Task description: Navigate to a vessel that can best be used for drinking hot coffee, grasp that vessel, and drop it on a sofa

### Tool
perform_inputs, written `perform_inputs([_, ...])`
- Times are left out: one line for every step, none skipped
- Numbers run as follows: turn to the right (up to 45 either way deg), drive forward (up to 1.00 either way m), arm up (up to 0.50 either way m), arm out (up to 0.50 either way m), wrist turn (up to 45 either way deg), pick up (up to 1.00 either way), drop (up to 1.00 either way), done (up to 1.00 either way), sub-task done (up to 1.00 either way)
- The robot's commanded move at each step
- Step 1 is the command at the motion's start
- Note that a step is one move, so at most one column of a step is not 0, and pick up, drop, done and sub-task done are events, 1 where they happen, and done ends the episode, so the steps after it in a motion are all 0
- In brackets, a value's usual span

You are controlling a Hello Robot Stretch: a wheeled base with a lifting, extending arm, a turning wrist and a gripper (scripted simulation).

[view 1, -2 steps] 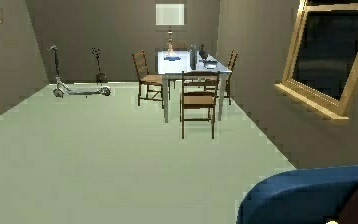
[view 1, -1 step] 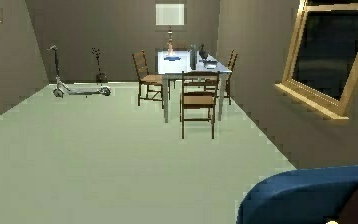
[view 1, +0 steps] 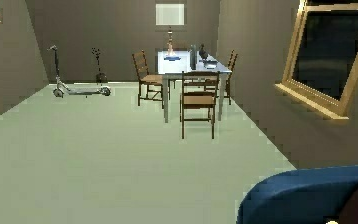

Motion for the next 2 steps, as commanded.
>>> perform_inputs([0.0, 0.00, 0.10, 0.00, 0.0, 0.00, 0.00, 0.00, 0.00])
perform_inputs([0.0, 0.00, 0.00, -0.08, 0.0, 0.00, 0.00, 0.00, 0.00])
